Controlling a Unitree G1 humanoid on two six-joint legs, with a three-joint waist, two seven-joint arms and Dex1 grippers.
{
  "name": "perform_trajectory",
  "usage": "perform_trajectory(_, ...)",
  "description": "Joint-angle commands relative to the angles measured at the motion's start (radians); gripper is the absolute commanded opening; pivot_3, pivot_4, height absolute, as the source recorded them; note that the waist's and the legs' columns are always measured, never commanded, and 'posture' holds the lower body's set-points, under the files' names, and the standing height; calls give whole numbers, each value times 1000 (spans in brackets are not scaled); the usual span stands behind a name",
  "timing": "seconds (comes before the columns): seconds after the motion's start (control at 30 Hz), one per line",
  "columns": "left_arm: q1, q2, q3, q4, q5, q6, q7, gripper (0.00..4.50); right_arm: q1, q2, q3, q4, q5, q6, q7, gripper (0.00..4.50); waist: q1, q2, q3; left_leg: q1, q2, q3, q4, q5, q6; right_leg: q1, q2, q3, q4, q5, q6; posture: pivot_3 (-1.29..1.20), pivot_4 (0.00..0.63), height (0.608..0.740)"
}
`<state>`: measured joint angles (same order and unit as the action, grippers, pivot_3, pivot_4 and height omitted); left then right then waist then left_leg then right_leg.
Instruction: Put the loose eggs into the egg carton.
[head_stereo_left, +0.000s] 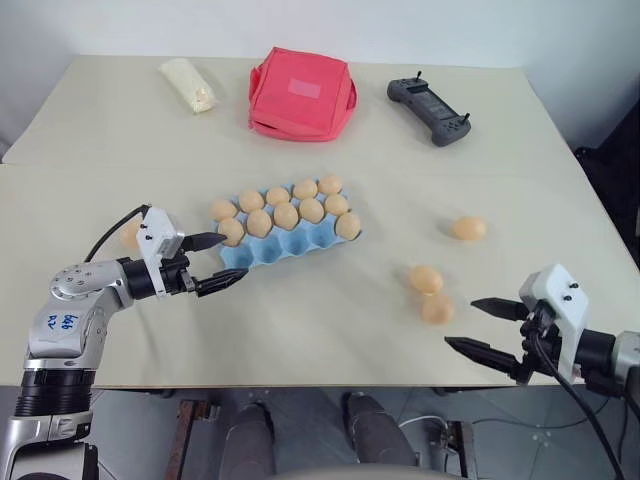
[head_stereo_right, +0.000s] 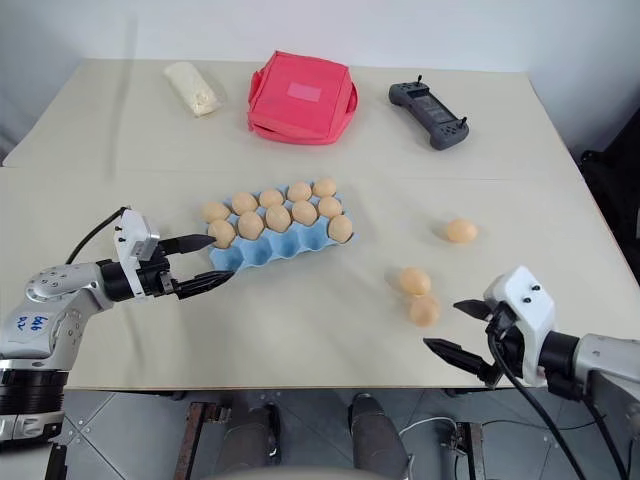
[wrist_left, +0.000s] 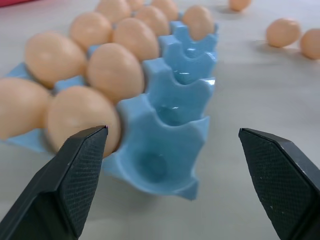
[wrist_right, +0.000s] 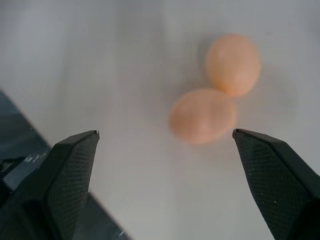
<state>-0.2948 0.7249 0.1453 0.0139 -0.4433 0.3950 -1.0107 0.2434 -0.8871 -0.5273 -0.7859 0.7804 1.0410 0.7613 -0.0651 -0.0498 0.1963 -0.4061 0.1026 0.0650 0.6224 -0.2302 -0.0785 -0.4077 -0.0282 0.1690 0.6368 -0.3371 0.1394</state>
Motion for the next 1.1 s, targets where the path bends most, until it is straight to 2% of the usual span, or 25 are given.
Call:
perform_trajectory(0.03, 0, 1, -1, -8, -12, -34, -41, 4463, -30, 14, 27, -22, 14, 19, -70, 4500, -2, 0, 0, 0, 0, 0, 1, 0, 0, 0, 0, 0, 0, 0, -1, 0, 150, 740)
perform_trajectory(0.27, 42, 4, 16, -36, -9, -52, -47, 4463, -133, 39, 185, 68, -59, -9, -176, 4500, -18, 0, 0, 0, 0, 0, 2, 0, 1, 1, 0, 0, -1, 0, -2, 0, 150, 740)
perform_trajectory(0.57, 85, 7, 44, -86, -19, -48, -21, 4463, -235, 76, 290, 193, -111, -53, -190, 4500, -18, 0, 0, 0, 0, 0, -2, 0, 1, -1, 0, 0, -1, 1, 0, 0, 150, 740)
perform_trajectory(0.77, 103, 8, 53, -105, -18, -43, -8, 4463, -252, 88, 342, 218, -129, -67, -181, 4500, -19, 0, 0, 0, 0, 0, -2, 0, 1, -1, 0, 0, -1, 1, 0, 0, 150, 740)
perform_trajectory(0.87, 110, 6, 57, -113, -17, -42, -1, 4500, -256, 94, 342, 211, -124, -67, -183, 3892, -19, 0, 0, 0, 0, 0, -2, 0, 1, -1, 0, 0, -1, 1, -1, 0, 150, 740)
perform_trajectory(0.97, 115, 6, 59, -119, -17, -41, 4, 4500, -267, 94, 327, 200, -116, -64, -186, 2936, -19, 0, 0, 0, 0, 0, -1, 0, 1, -1, 0, 0, -1, 1, -1, 0, 150, 740)
perform_trajectory(1.0, 117, 6, 59, -120, -18, -41, 5, 4500, -269, 91, 318, 196, -111, -61, -185, 2468, -19, 0, 0, 0, 0, 0, -1, 0, 1, -1, 0, 0, -1, 1, -1, 0, 150, 740)
perform_trajectory(1.1, 121, 7, 59, -123, -19, -41, 8, 4500, -266, 69, 299, 179, -103, -53, -174, 2095, -18, 0, 0, 0, 0, 0, -1, 0, 1, -1, 0, 0, -1, 1, -1, 0, 150, 740)
